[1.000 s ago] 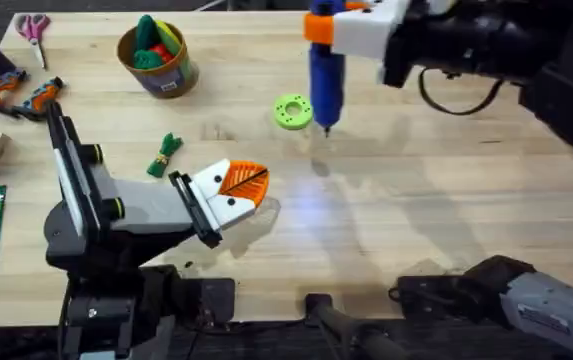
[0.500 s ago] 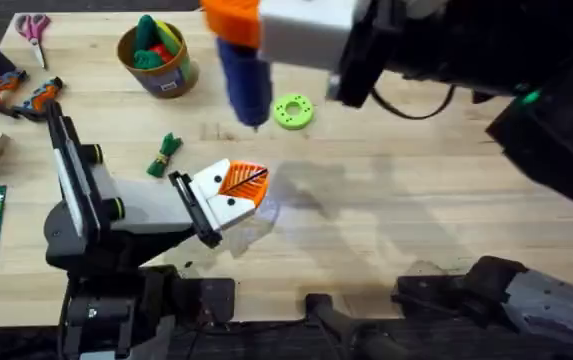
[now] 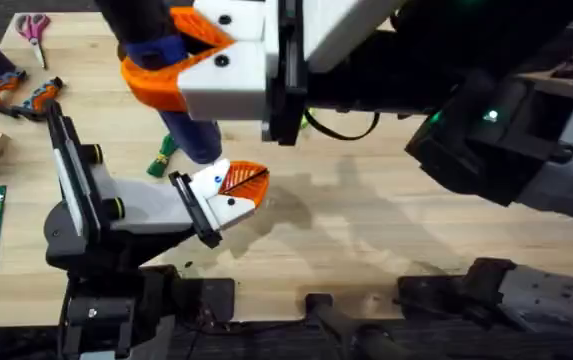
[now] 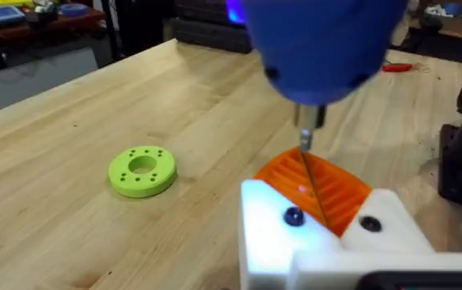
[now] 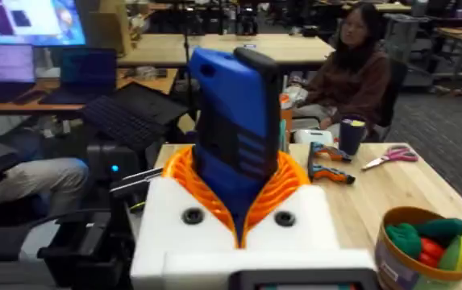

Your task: Pick up the gripper from the table and insert it into the empty holder that is missing its gripper. Then pick up a screw, insert it into the mounting hole, and use the screwdriver to tighten it. Finally, clean up the table by picking up the vegetable and placing it into the bucket.

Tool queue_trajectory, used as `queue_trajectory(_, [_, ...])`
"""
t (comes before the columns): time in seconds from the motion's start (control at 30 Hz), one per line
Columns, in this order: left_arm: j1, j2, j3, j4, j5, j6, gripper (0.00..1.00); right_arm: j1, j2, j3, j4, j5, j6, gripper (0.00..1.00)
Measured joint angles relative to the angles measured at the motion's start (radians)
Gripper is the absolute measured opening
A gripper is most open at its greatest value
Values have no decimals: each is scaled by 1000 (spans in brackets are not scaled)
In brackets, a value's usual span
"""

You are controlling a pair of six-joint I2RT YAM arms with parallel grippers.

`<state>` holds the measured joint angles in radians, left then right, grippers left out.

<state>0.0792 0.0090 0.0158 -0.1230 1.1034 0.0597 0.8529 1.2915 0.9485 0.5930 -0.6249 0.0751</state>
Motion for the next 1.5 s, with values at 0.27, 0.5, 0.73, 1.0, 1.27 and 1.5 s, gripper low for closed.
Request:
queue_trajectory(0.27, [0, 0, 0, 0, 0, 0, 4, 1, 0, 0, -34, -62, -22, 27])
queue_trajectory(0.5, [0, 0, 0, 0, 0, 0, 4, 1, 0, 0, -46, -110, -67, 27])
queue_trajectory(0.73, [0, 0, 0, 0, 0, 0, 4, 1, 16, 0, -4, -125, -76, 27])
queue_trajectory(1.0, [0, 0, 0, 0, 0, 0, 4, 1, 60, 0, 6, -124, -67, 27])
queue_trajectory(1.27, [0, 0, 0, 0, 0, 0, 4, 1, 60, 0, 7, -124, -67, 27])
queue_trajectory(1.5, [0, 0, 0, 0, 0, 0, 4, 1, 60, 0, 7, -125, -52, 27])
